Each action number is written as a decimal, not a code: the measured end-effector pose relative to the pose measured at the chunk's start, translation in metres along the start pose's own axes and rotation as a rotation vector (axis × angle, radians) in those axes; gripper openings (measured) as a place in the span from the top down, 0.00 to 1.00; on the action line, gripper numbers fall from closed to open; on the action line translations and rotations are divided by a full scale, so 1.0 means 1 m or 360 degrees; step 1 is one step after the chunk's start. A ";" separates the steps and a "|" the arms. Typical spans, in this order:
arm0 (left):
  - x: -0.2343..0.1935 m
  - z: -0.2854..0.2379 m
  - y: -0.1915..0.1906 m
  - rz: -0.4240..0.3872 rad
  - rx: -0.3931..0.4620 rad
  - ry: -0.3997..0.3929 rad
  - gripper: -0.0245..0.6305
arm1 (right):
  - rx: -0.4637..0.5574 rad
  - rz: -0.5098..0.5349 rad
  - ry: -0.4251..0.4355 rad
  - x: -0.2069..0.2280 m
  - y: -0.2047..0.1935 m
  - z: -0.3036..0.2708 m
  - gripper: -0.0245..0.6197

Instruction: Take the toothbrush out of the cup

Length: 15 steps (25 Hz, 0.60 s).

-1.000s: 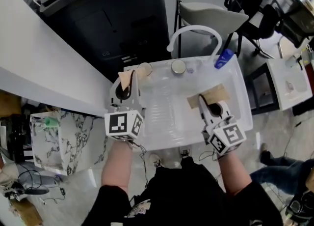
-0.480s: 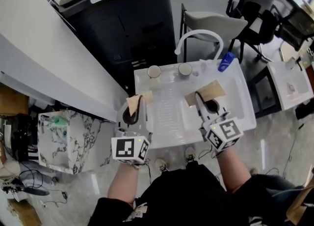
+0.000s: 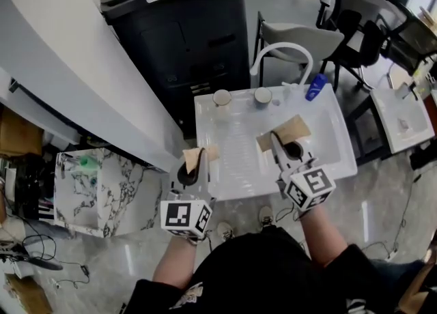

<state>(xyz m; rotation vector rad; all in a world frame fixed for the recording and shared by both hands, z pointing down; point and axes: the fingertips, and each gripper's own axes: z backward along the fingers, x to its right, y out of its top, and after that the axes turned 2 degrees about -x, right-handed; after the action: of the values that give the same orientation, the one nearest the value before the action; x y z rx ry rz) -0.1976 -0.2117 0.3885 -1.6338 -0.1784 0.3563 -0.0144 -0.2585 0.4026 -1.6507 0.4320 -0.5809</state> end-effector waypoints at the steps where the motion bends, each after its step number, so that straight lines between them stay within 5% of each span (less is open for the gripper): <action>1: 0.000 0.002 -0.001 -0.0004 -0.0001 -0.0005 0.89 | -0.0003 0.0000 -0.0002 -0.001 -0.001 0.000 0.92; 15: -0.014 0.024 -0.007 0.0045 -0.0021 -0.0125 0.89 | -0.0007 0.0010 -0.0110 -0.033 -0.003 0.008 0.92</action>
<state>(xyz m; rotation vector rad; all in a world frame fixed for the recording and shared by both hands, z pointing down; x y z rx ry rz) -0.2184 -0.1932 0.3962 -1.6377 -0.2177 0.4422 -0.0358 -0.2324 0.4003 -1.6678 0.3877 -0.5170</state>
